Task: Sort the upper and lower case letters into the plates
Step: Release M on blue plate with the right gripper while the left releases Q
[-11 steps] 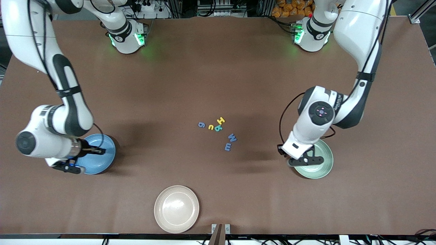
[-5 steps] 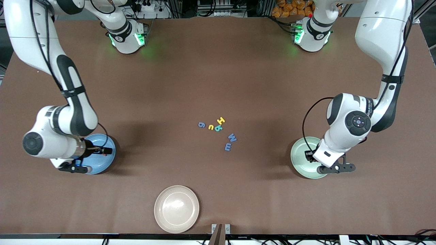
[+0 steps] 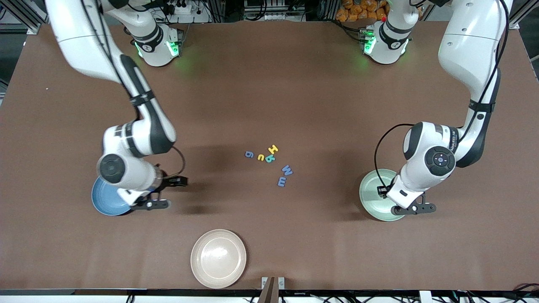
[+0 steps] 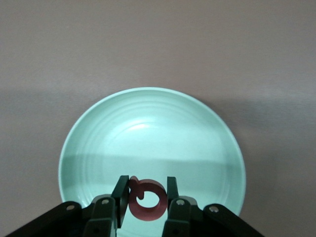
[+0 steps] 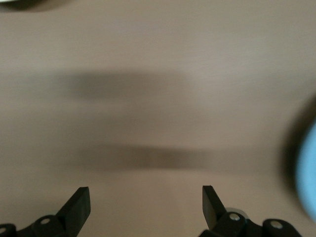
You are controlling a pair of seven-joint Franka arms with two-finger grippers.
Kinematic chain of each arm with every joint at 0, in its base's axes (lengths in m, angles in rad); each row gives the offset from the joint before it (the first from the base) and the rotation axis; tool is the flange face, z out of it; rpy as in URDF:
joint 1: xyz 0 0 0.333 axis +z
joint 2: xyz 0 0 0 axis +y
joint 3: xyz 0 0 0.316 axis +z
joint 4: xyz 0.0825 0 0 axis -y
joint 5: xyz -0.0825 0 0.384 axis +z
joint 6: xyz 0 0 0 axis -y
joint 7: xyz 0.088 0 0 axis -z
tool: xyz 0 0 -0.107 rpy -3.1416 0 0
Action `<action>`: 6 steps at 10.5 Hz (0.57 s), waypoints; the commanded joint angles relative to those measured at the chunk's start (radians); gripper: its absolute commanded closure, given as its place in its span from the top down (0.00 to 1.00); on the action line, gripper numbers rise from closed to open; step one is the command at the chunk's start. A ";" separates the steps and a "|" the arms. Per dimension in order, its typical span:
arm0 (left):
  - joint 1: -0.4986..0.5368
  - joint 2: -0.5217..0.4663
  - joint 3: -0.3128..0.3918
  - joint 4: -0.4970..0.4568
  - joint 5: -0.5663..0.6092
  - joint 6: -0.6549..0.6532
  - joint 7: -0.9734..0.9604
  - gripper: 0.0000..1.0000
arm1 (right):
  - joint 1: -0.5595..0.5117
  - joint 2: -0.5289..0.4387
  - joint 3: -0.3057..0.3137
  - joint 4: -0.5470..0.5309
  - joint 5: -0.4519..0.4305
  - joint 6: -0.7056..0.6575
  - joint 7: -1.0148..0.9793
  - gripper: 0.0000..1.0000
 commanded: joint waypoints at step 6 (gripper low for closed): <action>0.016 -0.038 -0.009 0.003 0.032 -0.037 -0.015 1.00 | 0.353 0.054 -0.006 -0.014 -0.006 0.096 0.465 1.00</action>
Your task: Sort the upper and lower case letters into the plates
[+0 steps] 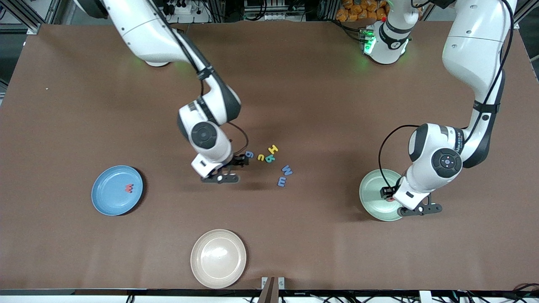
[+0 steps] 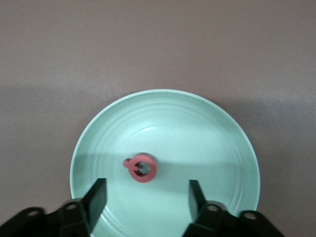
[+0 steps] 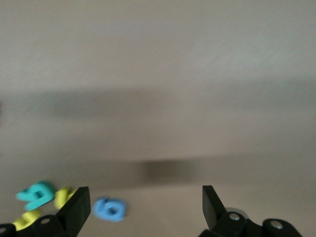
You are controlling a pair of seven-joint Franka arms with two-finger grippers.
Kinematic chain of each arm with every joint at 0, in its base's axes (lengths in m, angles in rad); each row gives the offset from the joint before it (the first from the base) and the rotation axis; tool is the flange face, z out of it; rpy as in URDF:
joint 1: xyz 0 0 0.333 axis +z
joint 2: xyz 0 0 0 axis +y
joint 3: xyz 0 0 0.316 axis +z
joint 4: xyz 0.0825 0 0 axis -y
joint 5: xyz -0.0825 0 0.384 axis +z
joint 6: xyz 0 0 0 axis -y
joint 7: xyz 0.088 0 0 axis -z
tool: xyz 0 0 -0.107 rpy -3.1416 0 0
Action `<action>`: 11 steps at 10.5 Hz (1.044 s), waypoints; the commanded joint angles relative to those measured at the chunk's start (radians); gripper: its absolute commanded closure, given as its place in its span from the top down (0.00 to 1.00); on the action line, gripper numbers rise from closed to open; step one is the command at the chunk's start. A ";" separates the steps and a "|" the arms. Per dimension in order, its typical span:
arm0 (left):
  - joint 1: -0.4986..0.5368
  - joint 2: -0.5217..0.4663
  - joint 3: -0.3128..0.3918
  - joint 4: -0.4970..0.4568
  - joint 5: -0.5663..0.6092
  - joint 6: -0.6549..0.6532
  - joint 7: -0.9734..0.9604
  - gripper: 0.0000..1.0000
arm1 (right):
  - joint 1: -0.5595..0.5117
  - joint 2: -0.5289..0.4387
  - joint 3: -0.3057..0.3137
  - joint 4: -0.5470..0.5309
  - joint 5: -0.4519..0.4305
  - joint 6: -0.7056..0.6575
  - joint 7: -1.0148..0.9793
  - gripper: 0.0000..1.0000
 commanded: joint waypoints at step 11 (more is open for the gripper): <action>-0.006 -0.253 -0.046 0.082 0.017 -0.361 -0.015 1.00 | 0.067 0.024 -0.011 -0.109 -0.023 0.132 0.119 1.00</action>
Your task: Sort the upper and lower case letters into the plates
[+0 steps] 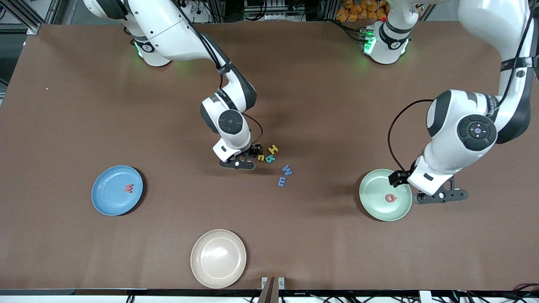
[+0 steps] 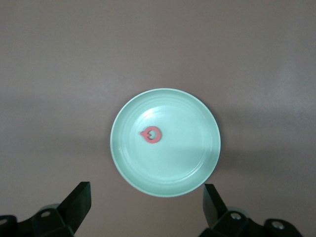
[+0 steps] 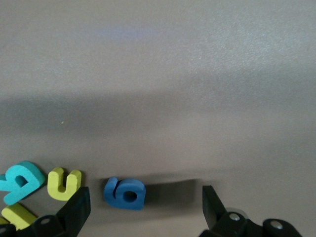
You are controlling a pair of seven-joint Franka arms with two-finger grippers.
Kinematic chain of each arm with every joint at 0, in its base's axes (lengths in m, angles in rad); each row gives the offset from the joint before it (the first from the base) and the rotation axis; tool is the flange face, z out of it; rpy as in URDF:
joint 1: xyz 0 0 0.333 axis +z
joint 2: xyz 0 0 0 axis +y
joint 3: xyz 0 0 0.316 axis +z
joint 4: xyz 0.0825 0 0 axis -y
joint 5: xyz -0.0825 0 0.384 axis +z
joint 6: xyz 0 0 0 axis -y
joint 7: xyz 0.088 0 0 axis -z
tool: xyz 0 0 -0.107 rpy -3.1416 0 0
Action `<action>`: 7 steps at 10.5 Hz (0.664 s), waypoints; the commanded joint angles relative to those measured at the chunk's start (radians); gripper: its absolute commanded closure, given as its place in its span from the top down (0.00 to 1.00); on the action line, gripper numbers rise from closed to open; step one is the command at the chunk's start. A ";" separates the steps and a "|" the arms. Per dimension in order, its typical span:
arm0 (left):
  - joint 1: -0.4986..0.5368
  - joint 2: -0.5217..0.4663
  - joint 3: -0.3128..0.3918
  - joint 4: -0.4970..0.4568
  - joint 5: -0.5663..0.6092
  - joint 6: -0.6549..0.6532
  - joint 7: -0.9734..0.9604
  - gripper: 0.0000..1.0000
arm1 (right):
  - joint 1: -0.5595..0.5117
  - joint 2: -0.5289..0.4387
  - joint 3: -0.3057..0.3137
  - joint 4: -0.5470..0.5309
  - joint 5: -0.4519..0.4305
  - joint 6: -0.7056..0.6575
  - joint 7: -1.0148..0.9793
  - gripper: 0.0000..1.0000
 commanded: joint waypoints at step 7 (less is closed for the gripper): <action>0.001 -0.088 -0.075 0.041 0.014 -0.148 -0.014 1.00 | -0.010 0.019 0.008 -0.014 -0.020 0.049 0.025 0.50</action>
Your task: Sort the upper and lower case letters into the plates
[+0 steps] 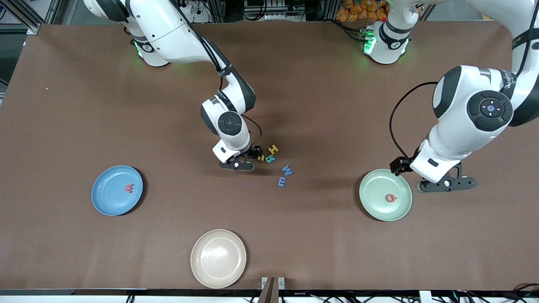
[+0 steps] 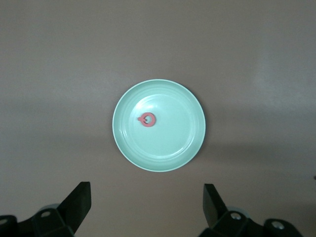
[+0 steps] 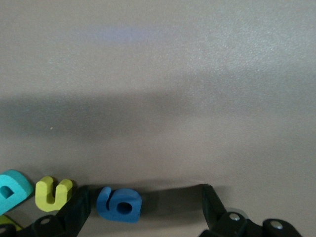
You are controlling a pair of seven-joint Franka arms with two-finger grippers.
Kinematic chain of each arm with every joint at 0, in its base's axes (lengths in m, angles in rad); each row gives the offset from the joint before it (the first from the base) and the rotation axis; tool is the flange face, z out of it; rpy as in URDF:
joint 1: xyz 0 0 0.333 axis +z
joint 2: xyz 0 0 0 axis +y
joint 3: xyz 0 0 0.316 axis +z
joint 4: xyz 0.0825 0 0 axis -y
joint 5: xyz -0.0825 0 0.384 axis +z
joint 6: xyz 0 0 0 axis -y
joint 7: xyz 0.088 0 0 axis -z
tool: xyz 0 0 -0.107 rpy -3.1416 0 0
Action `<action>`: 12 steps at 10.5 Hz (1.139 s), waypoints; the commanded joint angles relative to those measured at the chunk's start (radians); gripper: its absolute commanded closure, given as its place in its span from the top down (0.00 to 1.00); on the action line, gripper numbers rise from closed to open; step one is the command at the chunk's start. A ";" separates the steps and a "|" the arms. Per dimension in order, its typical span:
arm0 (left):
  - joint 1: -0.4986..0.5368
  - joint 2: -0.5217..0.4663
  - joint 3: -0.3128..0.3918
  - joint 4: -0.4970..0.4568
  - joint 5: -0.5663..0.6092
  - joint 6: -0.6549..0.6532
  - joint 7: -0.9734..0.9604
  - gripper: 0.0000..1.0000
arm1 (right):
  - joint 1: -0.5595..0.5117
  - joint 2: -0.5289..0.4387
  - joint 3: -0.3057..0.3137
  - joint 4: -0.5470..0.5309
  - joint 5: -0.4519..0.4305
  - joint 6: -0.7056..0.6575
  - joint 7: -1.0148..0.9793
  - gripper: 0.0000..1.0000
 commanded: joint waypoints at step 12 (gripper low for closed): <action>-0.119 0.078 -0.128 -0.002 0.017 -0.017 -0.328 1.00 | -0.151 -0.070 0.007 0.000 -0.017 0.013 -0.060 0.07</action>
